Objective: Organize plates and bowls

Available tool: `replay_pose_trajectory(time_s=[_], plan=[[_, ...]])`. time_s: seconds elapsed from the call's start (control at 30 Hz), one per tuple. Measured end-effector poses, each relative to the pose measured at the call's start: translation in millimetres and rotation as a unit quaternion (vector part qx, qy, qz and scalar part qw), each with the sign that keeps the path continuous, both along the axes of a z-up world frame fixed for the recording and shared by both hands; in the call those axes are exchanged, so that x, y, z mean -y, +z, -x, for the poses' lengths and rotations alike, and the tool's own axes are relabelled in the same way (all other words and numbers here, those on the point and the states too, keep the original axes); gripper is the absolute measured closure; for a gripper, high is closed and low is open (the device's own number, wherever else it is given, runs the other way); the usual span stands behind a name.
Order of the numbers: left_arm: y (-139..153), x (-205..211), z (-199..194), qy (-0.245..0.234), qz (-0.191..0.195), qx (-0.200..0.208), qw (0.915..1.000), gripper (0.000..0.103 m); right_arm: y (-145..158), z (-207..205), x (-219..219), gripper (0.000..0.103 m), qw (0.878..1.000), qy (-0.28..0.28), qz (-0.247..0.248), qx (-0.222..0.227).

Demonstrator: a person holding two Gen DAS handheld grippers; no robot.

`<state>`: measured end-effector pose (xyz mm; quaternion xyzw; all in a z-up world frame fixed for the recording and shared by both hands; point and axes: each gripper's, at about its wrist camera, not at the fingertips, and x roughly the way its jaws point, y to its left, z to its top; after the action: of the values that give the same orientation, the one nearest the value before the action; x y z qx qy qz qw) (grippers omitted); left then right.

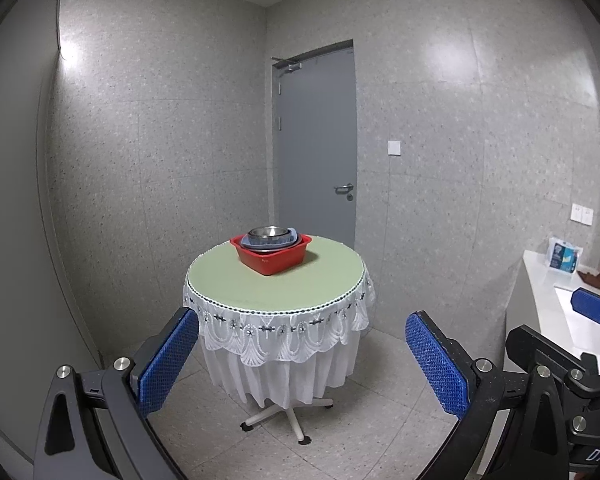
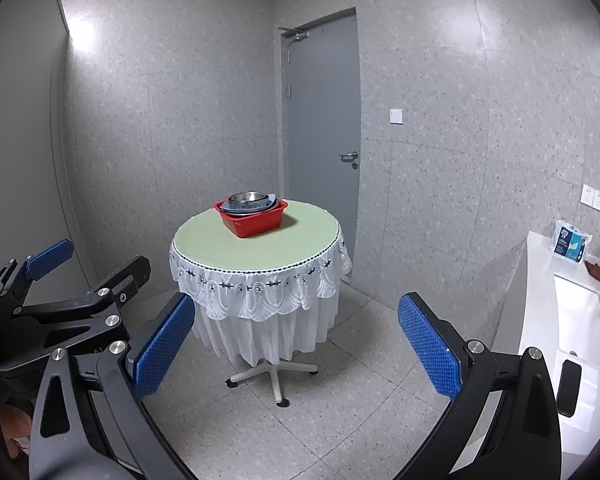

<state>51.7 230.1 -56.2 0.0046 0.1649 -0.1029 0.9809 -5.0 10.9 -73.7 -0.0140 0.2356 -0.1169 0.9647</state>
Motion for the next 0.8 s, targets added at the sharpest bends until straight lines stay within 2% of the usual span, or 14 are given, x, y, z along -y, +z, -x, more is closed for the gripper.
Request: replay_pose_trajectory(time_s=[0.8], plan=[[-15.4, 20.1, -11.5, 0.002, 0.001, 0.012, 0.9999, 0.001, 3.8, 4.0, 10.4, 0.000, 1.000, 0.006, -0.003, 0.010]])
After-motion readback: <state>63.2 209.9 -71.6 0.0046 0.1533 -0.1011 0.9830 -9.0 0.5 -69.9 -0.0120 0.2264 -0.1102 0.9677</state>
